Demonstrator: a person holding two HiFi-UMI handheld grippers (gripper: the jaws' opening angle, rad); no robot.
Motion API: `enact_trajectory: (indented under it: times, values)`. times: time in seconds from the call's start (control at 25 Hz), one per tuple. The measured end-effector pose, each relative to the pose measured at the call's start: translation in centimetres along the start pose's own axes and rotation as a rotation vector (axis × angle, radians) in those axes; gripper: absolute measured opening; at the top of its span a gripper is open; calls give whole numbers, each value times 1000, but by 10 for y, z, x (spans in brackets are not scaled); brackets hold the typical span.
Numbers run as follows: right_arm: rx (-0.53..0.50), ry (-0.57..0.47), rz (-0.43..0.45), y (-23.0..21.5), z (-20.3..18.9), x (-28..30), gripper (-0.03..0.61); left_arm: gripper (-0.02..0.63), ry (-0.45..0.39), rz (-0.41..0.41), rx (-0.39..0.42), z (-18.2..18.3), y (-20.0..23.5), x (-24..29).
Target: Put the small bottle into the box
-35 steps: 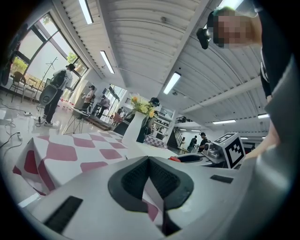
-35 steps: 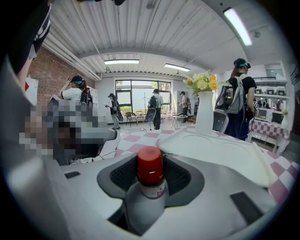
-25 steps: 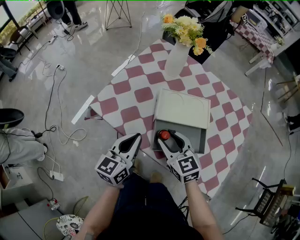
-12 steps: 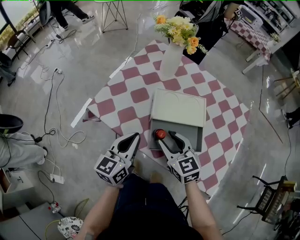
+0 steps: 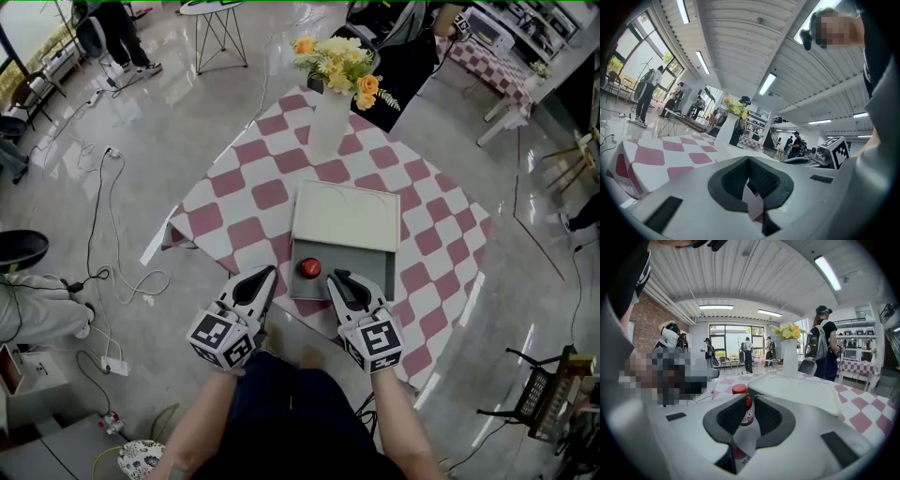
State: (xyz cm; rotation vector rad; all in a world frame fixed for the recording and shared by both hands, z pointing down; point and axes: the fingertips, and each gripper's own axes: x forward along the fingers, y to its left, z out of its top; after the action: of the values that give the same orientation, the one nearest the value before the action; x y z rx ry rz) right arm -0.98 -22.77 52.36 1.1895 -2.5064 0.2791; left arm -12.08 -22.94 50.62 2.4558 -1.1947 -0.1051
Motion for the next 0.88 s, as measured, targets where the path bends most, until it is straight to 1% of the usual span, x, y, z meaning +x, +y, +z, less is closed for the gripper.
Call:
enact_trajectory:
  times: [0.12,0.16,0.36,0.52,0.72,0.88]
  values:
    - [-3,-25,-18,-4,6,-7,33,2,-3,-4,6,2,-4,2]
    - [-4,-36,-23,-5,8,-10,6,2,-4,-6,9,3,-6,3]
    - [6,-70,-11,-5,18,-20,6,2,-13,-15,28,10,-13,4]
    - [52,-101,2,-6,25,-29,6,2,-21,-24,44,16,-20,5]
    - [109,-128,-3,-10,33,-39,5,2,-33,-21,49,21,-26,3]
    - [111,-144,22,-6,38,-44,5,2,-39,-22,55,23,-30,2]
